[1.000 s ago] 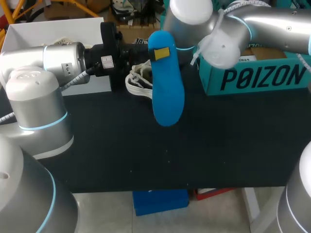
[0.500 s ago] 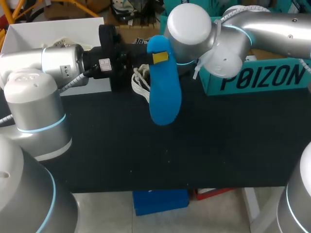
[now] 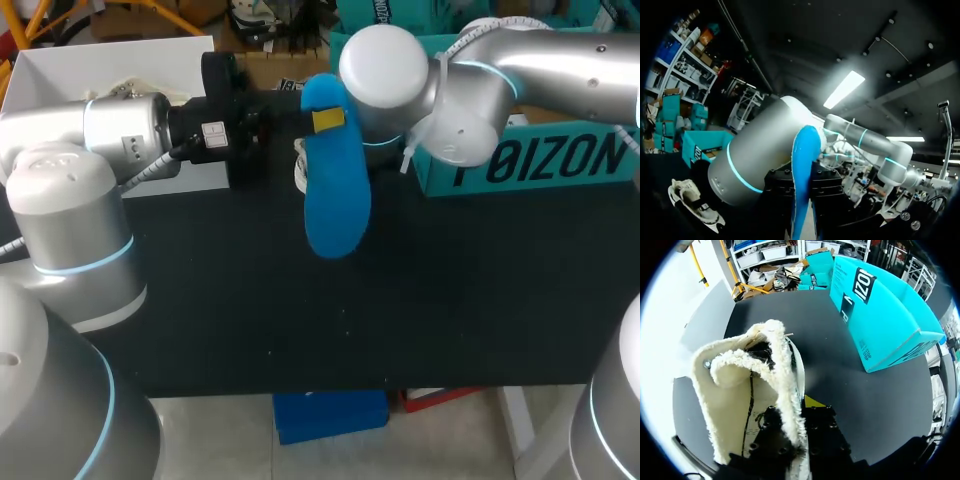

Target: Take the shoe out of the shoebox, open the shoe tongue, remove and reinsert the insole, then place the shoe into the shoebox

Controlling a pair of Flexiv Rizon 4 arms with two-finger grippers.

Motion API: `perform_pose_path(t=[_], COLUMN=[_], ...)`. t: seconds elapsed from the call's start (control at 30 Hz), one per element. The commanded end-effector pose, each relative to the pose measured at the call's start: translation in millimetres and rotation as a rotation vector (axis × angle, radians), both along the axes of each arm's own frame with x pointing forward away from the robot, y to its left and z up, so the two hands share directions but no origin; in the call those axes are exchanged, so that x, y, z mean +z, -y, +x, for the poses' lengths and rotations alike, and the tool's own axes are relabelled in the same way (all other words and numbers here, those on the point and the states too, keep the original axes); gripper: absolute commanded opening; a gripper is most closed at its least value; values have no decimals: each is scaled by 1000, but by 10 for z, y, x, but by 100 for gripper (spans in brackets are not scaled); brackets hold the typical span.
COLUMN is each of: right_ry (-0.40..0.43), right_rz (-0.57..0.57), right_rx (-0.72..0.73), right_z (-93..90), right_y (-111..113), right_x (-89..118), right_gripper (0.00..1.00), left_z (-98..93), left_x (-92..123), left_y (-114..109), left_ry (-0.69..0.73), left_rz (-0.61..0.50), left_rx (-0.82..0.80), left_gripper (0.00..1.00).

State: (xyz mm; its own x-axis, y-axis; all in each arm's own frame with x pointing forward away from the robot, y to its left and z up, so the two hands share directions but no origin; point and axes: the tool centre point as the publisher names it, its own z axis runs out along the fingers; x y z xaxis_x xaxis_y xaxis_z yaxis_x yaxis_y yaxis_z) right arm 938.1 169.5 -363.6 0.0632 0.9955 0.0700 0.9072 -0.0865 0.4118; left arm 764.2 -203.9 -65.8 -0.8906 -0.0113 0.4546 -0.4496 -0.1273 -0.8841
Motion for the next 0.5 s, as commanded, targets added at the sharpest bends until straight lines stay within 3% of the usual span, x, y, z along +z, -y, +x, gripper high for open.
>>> perform_pose_path(t=[0.03, 0.23, 0.5], right_ry=[74, 68, 19], right_rz=[-19, -25, -4], right_rx=[-51, -102, -114], right_z=[30, 35, -96], right_y=[-43, 13, -24], right_x=[-141, -264, -521], right_gripper=[0, 0, 0], left_z=[37, 37, 37], left_x=[49, 49, 49], left_y=[61, 61, 61], left_ry=[-2, -2, -2], left_rz=[3, 3, 3], left_rx=[4, 4, 4], left_gripper=[0, 0, 0])
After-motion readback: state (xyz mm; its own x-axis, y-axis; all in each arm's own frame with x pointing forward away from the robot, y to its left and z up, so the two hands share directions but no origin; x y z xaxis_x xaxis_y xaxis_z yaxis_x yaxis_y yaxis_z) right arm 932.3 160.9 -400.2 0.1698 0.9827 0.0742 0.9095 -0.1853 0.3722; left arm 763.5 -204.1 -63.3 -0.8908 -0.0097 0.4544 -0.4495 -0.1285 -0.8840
